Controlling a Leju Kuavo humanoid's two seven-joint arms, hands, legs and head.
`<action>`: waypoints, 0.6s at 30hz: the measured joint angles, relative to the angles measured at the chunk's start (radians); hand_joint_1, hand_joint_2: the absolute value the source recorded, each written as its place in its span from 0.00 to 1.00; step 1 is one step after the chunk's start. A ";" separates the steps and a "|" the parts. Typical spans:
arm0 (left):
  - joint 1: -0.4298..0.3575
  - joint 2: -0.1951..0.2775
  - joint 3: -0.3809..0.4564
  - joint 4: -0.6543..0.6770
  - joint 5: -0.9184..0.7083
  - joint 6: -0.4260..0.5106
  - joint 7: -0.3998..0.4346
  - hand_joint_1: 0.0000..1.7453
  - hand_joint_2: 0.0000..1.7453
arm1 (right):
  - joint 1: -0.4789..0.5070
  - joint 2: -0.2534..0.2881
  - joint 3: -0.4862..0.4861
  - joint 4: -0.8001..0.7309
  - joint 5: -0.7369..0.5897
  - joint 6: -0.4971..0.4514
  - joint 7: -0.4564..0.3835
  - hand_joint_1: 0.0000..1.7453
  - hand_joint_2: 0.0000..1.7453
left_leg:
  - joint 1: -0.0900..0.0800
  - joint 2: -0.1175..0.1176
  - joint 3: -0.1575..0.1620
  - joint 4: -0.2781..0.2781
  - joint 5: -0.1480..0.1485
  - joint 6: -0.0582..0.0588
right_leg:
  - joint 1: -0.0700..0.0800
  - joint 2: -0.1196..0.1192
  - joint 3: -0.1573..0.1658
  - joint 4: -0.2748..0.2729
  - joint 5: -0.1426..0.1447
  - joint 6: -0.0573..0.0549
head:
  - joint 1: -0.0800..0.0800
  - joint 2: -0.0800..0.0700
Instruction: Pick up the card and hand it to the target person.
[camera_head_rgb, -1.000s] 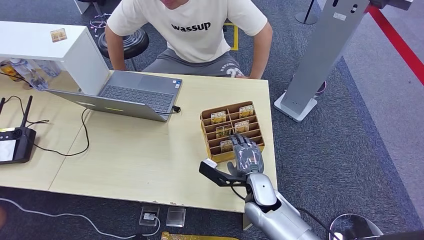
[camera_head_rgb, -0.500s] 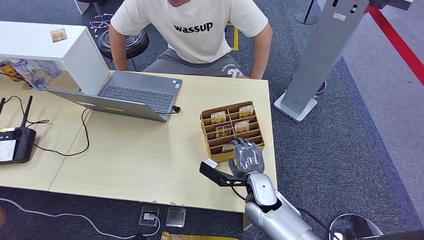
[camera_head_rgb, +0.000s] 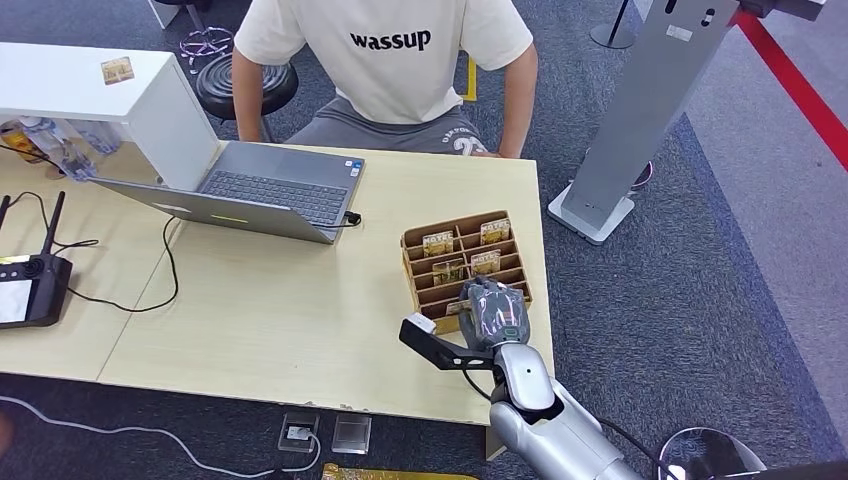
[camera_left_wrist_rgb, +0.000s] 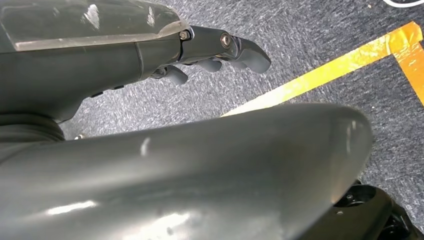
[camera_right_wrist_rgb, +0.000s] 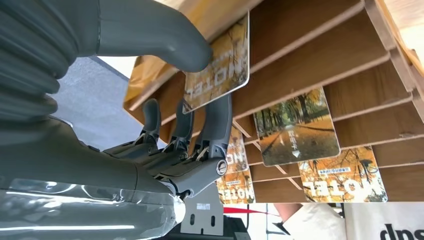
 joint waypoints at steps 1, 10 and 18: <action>0.000 0.000 0.000 0.000 0.000 0.000 0.000 0.00 0.00 | 0.000 0.000 0.000 -0.001 0.000 0.000 0.000 0.61 1.00 | 0.000 0.000 0.000 0.000 0.000 0.000 | 0.000 0.000 0.000 0.000 0.000 0.000 | 0.000 0.000; 0.000 0.000 0.000 0.000 0.000 -0.003 0.000 0.00 0.00 | 0.003 0.003 0.000 -0.009 0.001 -0.002 -0.007 0.68 1.00 | 0.000 0.000 0.000 0.000 0.000 0.000 | 0.000 0.000 0.000 0.000 0.000 0.000 | 0.000 0.000; 0.000 0.000 -0.001 0.000 0.000 -0.002 -0.001 0.00 0.00 | 0.011 0.007 0.000 -0.016 -0.001 -0.004 -0.008 0.71 1.00 | 0.000 0.000 0.000 0.000 0.000 0.000 | 0.000 0.000 0.000 0.000 0.000 0.000 | 0.000 0.000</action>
